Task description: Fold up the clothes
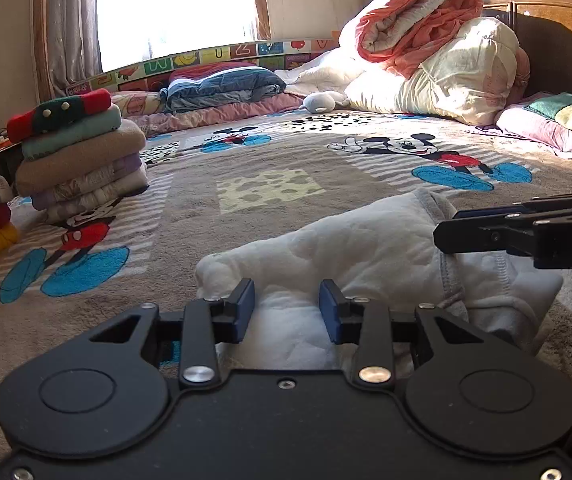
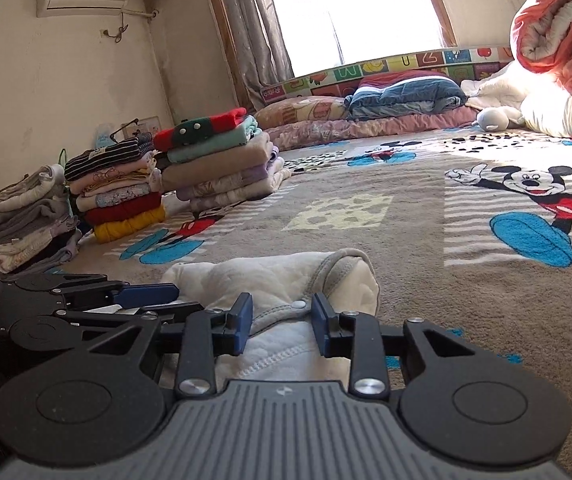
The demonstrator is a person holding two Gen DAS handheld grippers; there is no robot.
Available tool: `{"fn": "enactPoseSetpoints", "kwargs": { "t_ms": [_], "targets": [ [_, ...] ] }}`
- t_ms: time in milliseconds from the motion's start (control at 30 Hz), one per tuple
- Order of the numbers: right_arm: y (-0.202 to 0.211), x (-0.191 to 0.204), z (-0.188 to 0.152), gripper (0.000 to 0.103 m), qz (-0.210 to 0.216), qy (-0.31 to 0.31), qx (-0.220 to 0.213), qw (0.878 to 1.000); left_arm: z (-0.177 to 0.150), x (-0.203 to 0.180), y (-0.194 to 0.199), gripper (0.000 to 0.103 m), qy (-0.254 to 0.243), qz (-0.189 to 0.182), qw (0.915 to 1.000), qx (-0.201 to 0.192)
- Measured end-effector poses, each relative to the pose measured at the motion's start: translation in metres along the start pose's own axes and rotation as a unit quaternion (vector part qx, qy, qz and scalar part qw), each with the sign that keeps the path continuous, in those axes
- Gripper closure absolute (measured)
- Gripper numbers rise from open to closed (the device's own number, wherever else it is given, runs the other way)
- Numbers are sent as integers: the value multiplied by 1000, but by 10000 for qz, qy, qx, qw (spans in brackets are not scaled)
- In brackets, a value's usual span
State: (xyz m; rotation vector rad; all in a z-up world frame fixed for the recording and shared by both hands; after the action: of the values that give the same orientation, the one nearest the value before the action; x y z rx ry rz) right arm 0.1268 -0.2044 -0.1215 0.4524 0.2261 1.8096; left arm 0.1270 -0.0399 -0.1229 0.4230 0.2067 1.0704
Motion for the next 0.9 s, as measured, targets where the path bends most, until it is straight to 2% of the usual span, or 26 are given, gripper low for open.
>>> {"fn": "enactPoseSetpoints", "kwargs": {
  "t_ms": [133,267,367,433,533,567,633,700,833,900],
  "targets": [
    [18,20,19,69,-81,657,-381,9971,13,0,21,68,-79,23,9996,-266],
    [14,35,36,69,-130,1188,-583,9911,26,7,9,68,-106,-58,9994,-311],
    [1,47,33,69,-32,1603,-468,9860,31,11,-8,68,96,-460,9985,-274],
    [-14,44,27,71,-51,1607,-175,9868,28,12,-20,68,230,-662,9975,-127],
    [-38,33,9,71,-102,1392,311,9897,16,9,-39,68,309,-878,9951,322],
    [-40,33,6,71,-76,1260,334,9914,12,10,-44,68,399,-894,9942,444],
    [-44,36,-2,71,-40,1392,351,9896,7,8,-50,68,304,-878,9942,538],
    [-46,29,-5,71,112,1155,387,9925,2,7,-54,68,179,-857,9943,616],
    [-46,23,-8,72,249,972,366,9943,-4,13,-58,66,357,-910,9937,554],
    [-48,23,-7,73,266,938,362,9946,-5,9,-58,66,236,-833,9948,539]
  ]
}}
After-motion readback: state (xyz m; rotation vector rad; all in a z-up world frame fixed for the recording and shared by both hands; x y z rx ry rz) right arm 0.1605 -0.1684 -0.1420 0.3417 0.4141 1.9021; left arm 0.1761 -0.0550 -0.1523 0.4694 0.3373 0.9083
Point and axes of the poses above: each gripper's, at about its wrist camera, not at the fingertips, and y roughly against the way its jaws point, x to its left, z to its top, the point moved 5 cm from there along -y, roughly the way its jaws point, and after that the axes turned 14 degrees about -z, right-handed, at the moved point
